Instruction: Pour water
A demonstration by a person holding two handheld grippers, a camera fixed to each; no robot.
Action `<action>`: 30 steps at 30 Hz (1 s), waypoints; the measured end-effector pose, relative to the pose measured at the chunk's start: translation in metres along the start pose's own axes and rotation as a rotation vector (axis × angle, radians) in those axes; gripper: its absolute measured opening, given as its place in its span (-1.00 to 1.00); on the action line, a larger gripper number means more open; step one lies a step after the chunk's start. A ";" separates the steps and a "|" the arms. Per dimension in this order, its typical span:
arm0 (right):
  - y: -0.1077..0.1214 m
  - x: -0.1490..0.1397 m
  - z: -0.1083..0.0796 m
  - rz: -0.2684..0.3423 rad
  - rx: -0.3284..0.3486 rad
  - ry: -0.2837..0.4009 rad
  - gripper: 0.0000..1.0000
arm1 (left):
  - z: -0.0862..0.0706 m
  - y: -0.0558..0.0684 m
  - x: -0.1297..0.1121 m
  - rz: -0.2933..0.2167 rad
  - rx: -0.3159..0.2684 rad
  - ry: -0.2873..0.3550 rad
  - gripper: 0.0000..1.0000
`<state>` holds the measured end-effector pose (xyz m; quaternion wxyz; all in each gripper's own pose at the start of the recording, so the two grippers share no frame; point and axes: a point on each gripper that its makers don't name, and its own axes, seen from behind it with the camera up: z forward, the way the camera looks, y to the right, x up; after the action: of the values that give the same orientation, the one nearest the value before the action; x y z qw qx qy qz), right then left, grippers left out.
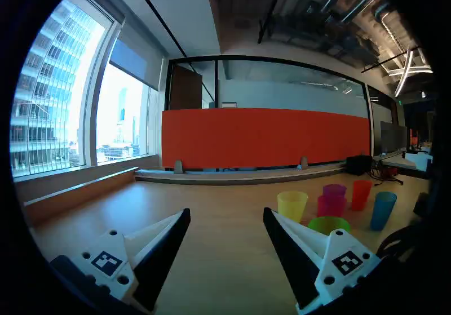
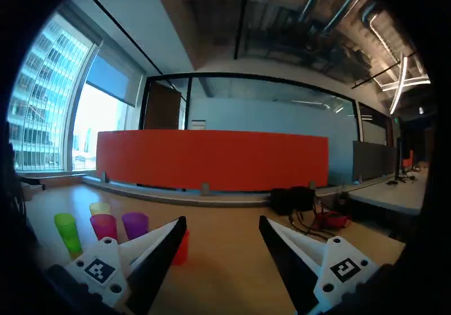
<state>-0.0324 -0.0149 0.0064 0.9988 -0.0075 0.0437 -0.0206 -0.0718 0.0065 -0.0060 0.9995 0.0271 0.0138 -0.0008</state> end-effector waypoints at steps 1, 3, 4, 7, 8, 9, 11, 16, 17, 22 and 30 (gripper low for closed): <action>0.000 -0.003 0.000 0.004 -0.001 -0.004 1.00 | 0.000 0.000 0.000 0.000 0.000 0.000 0.91; 0.001 -0.008 0.000 0.012 -0.004 -0.014 1.00 | 0.000 0.000 0.000 0.000 0.000 0.000 0.91; 0.000 -0.010 0.000 0.014 -0.002 -0.017 1.00 | 0.000 0.000 0.000 0.000 0.000 0.000 0.91; 0.000 -0.014 -0.001 0.018 0.003 -0.022 1.00 | 0.000 0.000 0.000 0.000 0.000 0.000 0.92; 0.000 -0.015 -0.001 0.019 0.005 -0.021 1.00 | 0.000 -0.001 0.000 0.000 0.000 0.000 0.92; 0.000 -0.016 -0.001 0.020 0.007 -0.021 1.00 | 0.000 -0.001 0.000 0.000 0.000 0.000 0.91; -0.001 -0.017 -0.002 0.016 0.013 -0.022 1.00 | 0.000 -0.001 0.000 0.000 0.000 0.000 0.91; 0.000 -0.024 -0.002 0.004 0.010 -0.031 1.00 | 0.000 -0.001 0.000 0.000 0.000 0.000 0.91; 0.001 -0.025 -0.002 0.003 0.008 -0.034 1.00 | 0.000 0.000 0.000 0.000 0.000 0.000 0.91; 0.005 -0.031 -0.001 0.022 -0.001 -0.047 1.00 | 0.000 -0.001 0.000 0.000 0.000 0.000 0.91; 0.006 -0.034 0.000 0.025 -0.007 -0.049 0.99 | 0.000 -0.001 0.000 0.000 0.000 0.000 0.91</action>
<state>-0.0656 -0.0074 0.0092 0.9997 -0.0109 0.0195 -0.0077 -0.0719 0.0056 -0.0062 0.9995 0.0272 0.0138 -0.0009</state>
